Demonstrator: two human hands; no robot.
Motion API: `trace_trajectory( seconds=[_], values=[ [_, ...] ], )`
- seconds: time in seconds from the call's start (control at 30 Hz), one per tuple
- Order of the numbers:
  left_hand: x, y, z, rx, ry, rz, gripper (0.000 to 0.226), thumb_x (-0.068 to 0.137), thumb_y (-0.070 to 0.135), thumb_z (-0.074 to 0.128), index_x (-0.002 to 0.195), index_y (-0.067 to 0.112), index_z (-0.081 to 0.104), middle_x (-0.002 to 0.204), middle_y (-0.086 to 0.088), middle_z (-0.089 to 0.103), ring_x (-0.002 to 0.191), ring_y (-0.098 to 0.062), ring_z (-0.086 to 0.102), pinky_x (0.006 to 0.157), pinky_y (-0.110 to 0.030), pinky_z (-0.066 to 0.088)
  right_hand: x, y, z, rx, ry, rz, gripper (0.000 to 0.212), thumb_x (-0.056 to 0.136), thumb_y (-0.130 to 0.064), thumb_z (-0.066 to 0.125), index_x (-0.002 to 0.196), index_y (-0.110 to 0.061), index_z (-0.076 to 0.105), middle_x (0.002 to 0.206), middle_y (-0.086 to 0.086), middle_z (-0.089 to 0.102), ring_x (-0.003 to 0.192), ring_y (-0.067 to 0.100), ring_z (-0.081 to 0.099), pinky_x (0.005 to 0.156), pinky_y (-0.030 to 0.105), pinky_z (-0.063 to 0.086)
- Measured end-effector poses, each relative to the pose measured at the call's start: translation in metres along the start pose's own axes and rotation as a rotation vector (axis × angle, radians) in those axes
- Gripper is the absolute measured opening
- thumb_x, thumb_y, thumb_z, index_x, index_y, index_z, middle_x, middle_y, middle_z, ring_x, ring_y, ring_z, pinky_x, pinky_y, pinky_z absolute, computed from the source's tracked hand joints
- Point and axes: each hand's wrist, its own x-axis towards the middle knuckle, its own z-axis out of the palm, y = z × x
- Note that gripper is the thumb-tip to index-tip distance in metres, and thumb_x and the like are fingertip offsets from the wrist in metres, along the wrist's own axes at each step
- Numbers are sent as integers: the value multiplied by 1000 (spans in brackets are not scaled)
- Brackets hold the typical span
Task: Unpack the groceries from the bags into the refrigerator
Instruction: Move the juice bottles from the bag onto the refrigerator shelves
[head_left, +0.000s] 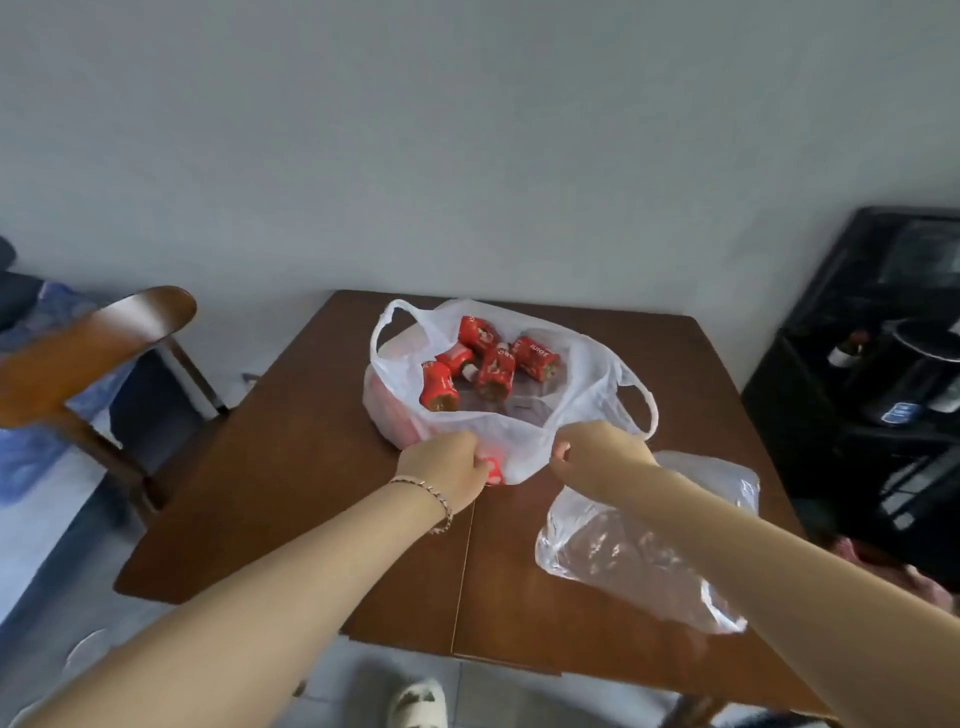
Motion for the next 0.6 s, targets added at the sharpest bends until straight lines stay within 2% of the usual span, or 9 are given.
trace_trajectory(
  seconds=[0.13,0.23,0.3,0.33,0.4,0.47,0.53,0.6],
  values=[
    [79,-43,13,29,34,113,24,95,22,41,109,15,58,110,-4,63,101,-23,60,79,-31,45,71,-12,23,131,49,90,25,91,-21,41,106,-18,61,105,4,66,93,24,62,72,29,48],
    [136,-70,22,123,5,272,34,94,23,41,125,14,52,131,-4,52,118,-20,50,98,-32,42,126,-21,40,257,30,125,26,93,-22,44,112,-15,60,115,5,61,102,24,59,84,32,49],
    [162,-80,32,234,-92,365,45,97,29,37,139,14,39,144,-4,41,131,-19,39,109,-33,31,152,-26,52,298,-9,128,29,96,-18,40,119,-10,56,124,9,55,111,26,54,92,34,45],
    [174,-85,37,271,-164,389,46,98,32,34,140,14,35,144,-5,41,132,-20,39,110,-34,30,165,-27,58,312,-33,123,31,98,-16,38,123,-8,54,128,10,52,115,27,50,95,34,42],
    [189,-89,49,268,-299,389,41,99,37,30,129,13,45,125,-9,56,112,-24,54,95,-34,40,184,-28,70,359,-48,128,34,98,-12,36,130,-7,49,135,11,45,122,27,44,98,32,36],
    [197,-90,57,204,-419,373,40,100,37,29,103,9,57,91,-9,60,83,-22,56,76,-31,42,201,-24,82,434,-84,188,36,98,-13,37,133,-9,46,137,11,43,124,27,43,98,31,36],
    [200,-95,64,175,-529,368,48,100,40,25,82,8,57,71,-6,51,71,-20,50,69,-30,39,218,-18,97,443,-219,183,38,97,-22,45,134,-14,46,133,7,48,121,25,48,96,29,38],
    [195,-102,65,184,-573,382,57,98,50,22,76,10,54,68,-4,53,69,-18,50,67,-27,38,226,-16,115,406,-432,75,45,92,-35,56,134,-23,46,128,-1,55,117,19,53,98,25,43]
  ],
)
